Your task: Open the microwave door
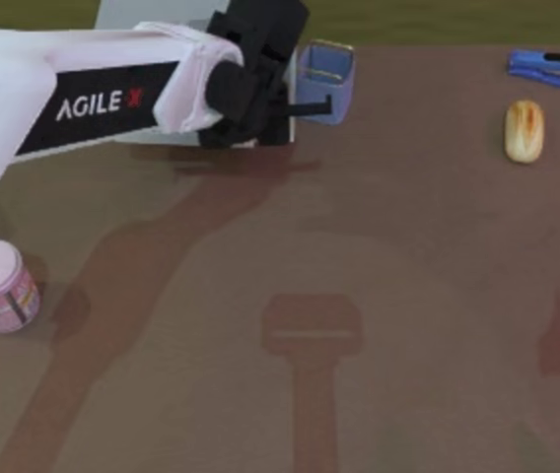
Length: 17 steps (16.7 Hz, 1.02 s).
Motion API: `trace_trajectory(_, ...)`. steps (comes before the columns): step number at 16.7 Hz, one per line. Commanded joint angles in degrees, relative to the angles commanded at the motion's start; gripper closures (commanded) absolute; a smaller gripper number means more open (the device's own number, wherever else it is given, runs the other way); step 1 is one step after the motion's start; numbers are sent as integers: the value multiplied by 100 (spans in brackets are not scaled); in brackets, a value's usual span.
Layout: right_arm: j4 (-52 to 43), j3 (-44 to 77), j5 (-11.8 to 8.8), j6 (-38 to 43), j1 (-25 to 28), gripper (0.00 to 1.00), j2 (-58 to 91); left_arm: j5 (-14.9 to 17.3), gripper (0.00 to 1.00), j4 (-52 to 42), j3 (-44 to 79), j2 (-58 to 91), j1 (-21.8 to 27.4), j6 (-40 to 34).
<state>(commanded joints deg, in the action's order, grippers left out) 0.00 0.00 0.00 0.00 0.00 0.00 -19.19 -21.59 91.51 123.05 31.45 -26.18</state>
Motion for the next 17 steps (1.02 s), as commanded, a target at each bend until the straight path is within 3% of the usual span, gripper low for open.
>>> trace_trajectory(10,0,0,0,0,0,0,0,249,100,288,-457,-281,-47,346)
trace_trajectory(17,0,0,0,0,0,0,0,251,100,289,-464,-283,-49,351)
